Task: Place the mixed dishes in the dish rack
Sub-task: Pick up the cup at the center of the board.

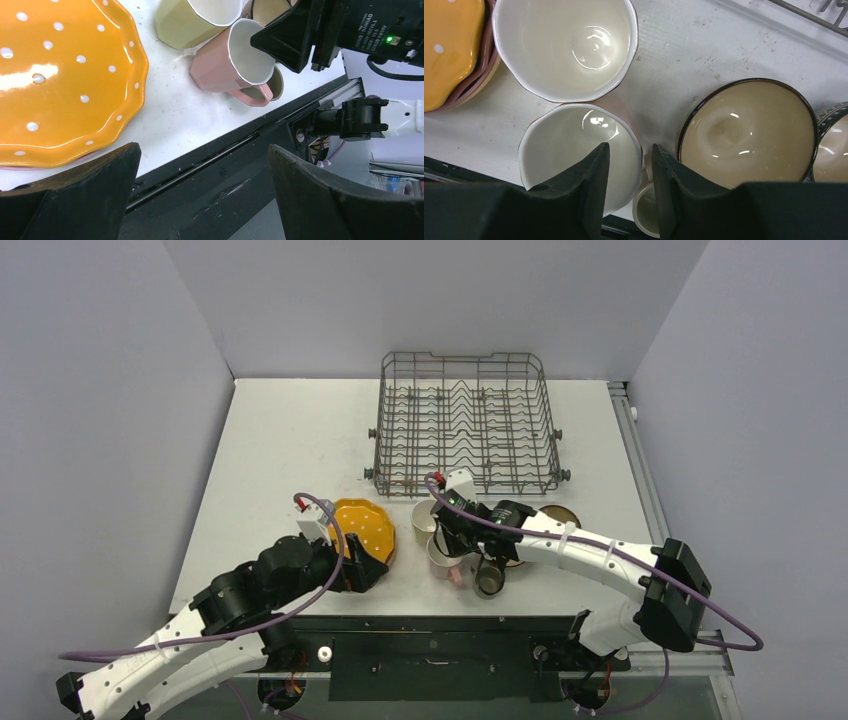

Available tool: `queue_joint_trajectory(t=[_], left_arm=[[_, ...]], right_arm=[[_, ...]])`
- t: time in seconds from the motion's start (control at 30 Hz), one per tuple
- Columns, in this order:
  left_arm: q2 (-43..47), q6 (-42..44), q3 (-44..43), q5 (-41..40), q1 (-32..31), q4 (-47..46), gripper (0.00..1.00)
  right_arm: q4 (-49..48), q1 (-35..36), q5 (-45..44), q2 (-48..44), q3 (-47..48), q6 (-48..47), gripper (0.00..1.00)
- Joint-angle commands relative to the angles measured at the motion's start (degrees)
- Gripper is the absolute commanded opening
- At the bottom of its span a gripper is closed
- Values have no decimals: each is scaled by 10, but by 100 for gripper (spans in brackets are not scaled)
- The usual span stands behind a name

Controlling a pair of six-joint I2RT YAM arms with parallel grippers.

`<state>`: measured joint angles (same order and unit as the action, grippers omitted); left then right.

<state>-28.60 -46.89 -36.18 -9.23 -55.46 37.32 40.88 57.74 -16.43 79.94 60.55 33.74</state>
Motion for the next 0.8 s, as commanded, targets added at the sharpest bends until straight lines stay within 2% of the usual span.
queue_joint_trajectory(t=[0.0, 0.23, 0.37, 0.43, 0.77], left_arm=[[14, 3, 9, -1, -3, -4, 96], [16, 0, 17, 16, -3, -14, 96], [18, 0, 20, 20, -3, -16, 96], [19, -1, 23, 20, -3, -16, 96], [24, -8, 27, 33, -3, -33, 96]], right_arm=[[-11, -4, 14, 15, 17, -7, 31], [-16, -5, 29, 40, 13, -10, 23], [-18, -6, 32, 43, 9, -11, 10], [-18, -7, 32, 42, 8, -13, 0], [-27, -7, 45, -5, -10, -11, 0]])
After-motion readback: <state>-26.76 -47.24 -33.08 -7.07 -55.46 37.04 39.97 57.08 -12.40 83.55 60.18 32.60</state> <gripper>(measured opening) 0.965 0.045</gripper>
